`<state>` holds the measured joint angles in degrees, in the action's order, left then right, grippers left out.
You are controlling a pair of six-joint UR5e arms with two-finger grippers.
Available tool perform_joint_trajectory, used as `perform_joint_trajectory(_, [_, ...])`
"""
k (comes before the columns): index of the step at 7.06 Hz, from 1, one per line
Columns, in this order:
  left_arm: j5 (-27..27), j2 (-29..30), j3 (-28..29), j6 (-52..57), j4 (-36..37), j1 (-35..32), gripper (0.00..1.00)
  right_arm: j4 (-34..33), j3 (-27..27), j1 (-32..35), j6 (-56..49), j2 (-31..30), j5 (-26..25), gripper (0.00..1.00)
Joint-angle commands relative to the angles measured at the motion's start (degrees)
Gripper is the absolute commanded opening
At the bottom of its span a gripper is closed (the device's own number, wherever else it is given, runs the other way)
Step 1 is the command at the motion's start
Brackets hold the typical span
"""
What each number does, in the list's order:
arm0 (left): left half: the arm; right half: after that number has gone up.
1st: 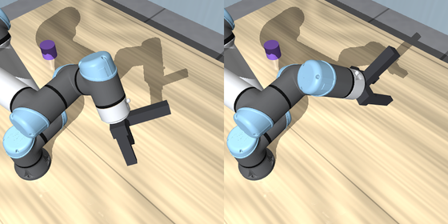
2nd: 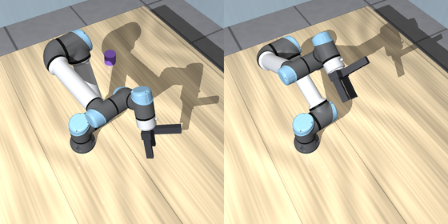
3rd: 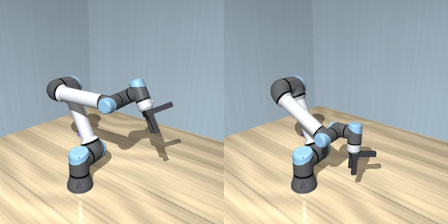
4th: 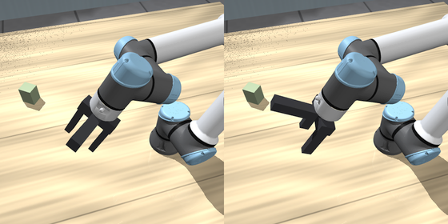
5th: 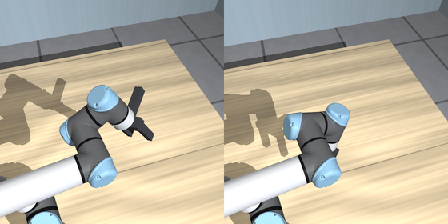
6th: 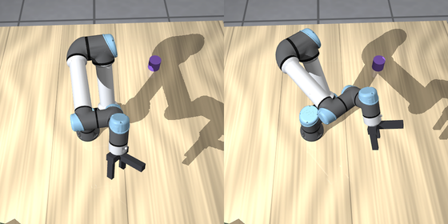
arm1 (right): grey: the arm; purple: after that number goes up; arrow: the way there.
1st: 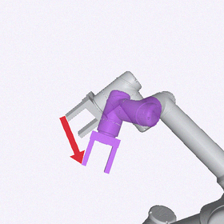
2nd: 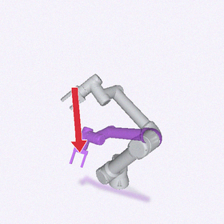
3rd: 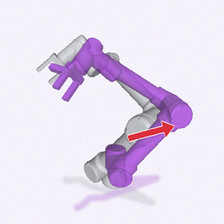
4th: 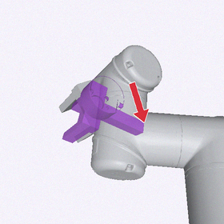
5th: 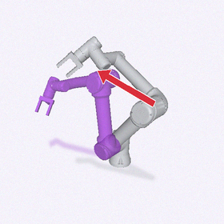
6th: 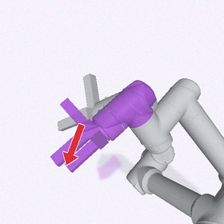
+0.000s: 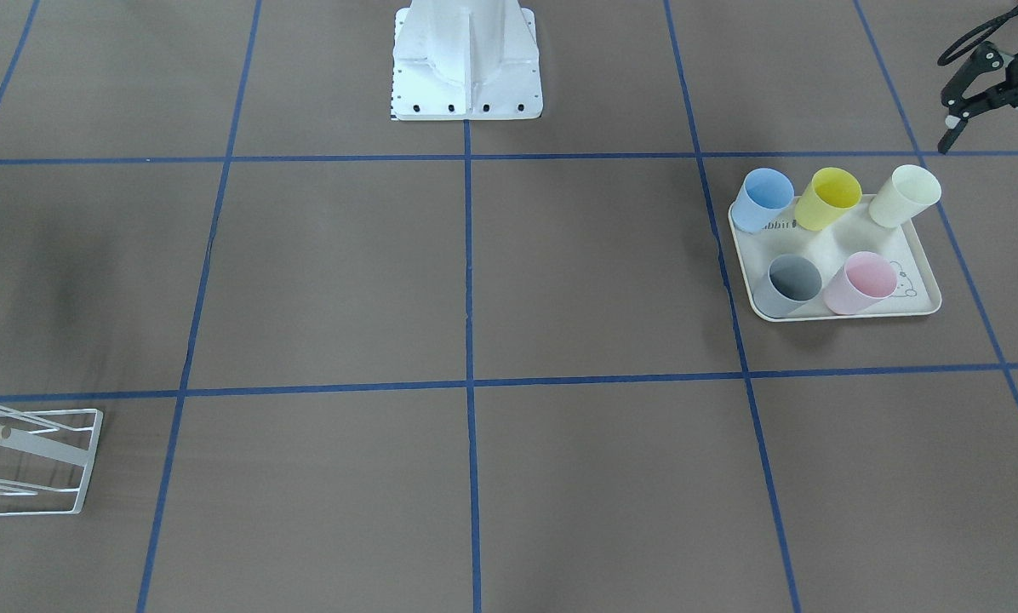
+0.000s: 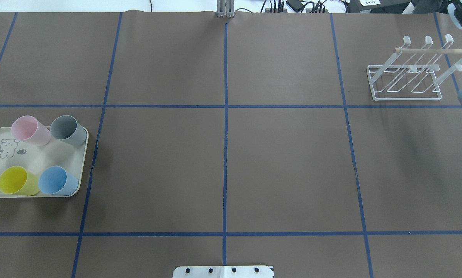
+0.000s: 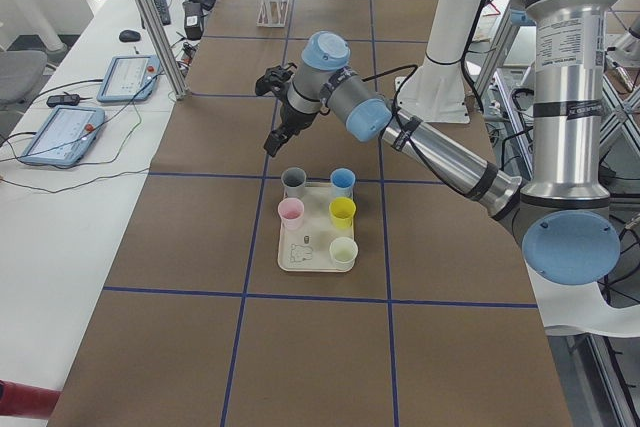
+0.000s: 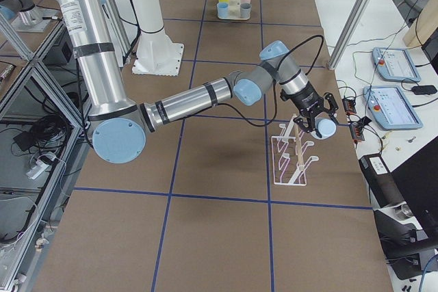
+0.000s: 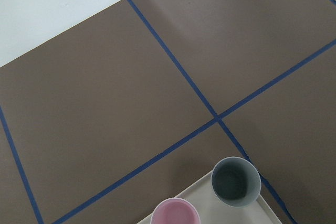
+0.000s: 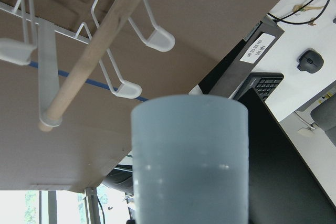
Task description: Transfer IKEA cup to right arm and place on rack
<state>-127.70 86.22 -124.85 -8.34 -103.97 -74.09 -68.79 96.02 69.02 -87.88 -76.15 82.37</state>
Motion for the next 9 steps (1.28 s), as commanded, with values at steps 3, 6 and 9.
perform_joint_trajectory(3, [0.0, -0.1, 0.1, 0.0, 0.0, 0.0, 1.00, 0.2, -3.2, -4.9, 0.0, 0.0, -6.6, 0.00])
perform_joint_trajectory(6, [0.0, -0.1, 0.1, 0.0, 0.0, 0.0, 1.00, 0.2, -5.2, -6.3, 0.0, 1.1, -8.8, 0.00])
perform_joint_trajectory(9, [0.0, -0.1, 0.2, 0.0, 0.0, 0.0, 1.00, 0.2, -6.5, -7.4, 0.2, 1.4, -10.5, 0.00])
